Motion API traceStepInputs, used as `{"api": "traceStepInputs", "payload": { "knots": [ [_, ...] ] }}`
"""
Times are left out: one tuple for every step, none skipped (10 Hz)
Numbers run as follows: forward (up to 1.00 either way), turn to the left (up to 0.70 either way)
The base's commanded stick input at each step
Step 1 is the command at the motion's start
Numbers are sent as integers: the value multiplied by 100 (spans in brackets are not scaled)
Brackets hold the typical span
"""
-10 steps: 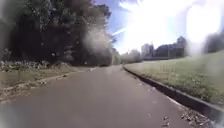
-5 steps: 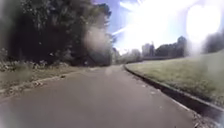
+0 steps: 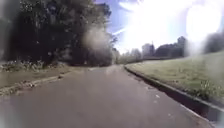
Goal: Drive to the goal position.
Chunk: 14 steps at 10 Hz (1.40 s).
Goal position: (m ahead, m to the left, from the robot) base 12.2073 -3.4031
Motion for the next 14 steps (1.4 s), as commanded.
{"api": "traceStepInputs", "payload": {
  "knots": [
    [45, 0],
    [45, 0],
    [45, 0],
    [45, 0],
    [45, 0],
    [45, 0],
    [45, 0],
    [45, 0],
    [45, 0],
    [45, 0],
    [45, 0],
    [45, 0],
    [45, 0],
    [45, 0]
  ]
}}
